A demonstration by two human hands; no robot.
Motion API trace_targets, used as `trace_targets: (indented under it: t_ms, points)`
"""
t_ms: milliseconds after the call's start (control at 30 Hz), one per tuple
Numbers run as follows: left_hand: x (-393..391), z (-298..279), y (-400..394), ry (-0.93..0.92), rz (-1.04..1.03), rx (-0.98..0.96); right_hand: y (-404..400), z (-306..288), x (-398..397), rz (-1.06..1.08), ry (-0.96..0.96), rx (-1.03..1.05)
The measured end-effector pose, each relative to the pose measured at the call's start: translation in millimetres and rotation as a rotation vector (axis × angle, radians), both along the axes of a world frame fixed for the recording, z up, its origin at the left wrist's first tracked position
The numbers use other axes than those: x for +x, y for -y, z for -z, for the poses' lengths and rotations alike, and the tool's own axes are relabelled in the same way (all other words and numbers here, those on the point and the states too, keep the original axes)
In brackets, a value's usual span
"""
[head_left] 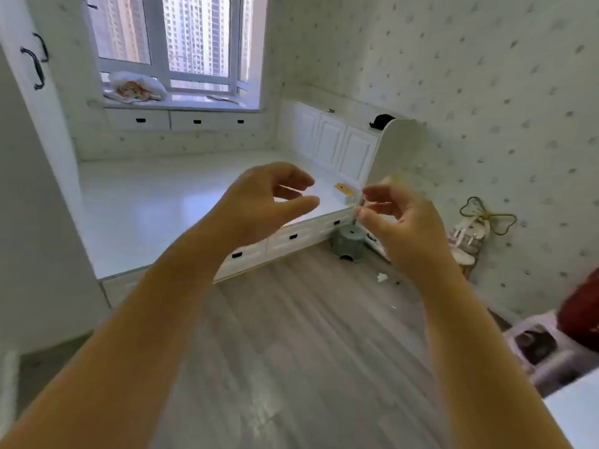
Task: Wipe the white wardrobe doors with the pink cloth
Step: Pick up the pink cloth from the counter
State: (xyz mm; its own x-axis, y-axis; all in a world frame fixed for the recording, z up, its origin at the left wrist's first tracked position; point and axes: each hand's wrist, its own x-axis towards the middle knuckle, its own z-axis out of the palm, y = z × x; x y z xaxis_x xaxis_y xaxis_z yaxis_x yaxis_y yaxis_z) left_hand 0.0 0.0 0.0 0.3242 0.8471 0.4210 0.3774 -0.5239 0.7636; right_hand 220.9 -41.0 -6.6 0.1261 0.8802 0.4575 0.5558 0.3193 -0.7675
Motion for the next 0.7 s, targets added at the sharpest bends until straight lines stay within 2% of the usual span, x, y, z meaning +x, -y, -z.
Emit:
trace_targets:
  t_ms: [167, 300, 400, 567, 700]
  points:
    - [62, 51, -34, -0.035, 0.077, -0.123, -17, 63, 46, -0.003, 0.186, -0.099]
    - [134, 78, -79, -0.114, 0.17, -0.162, -37, 103, 124, 0.13, 0.314, -0.196]
    - [207, 92, -115, -0.117, 0.269, -0.167, -48, 123, 189, 0.231, 0.299, -0.257]
    - [378, 78, -161, -0.18, 0.57, -0.128, -58, 112, 312, 0.534, 0.174, -0.272]
    - [476, 72, -180, -0.168, 0.741, -0.101, -64, 101, 373, 0.743, 0.093, -0.264]
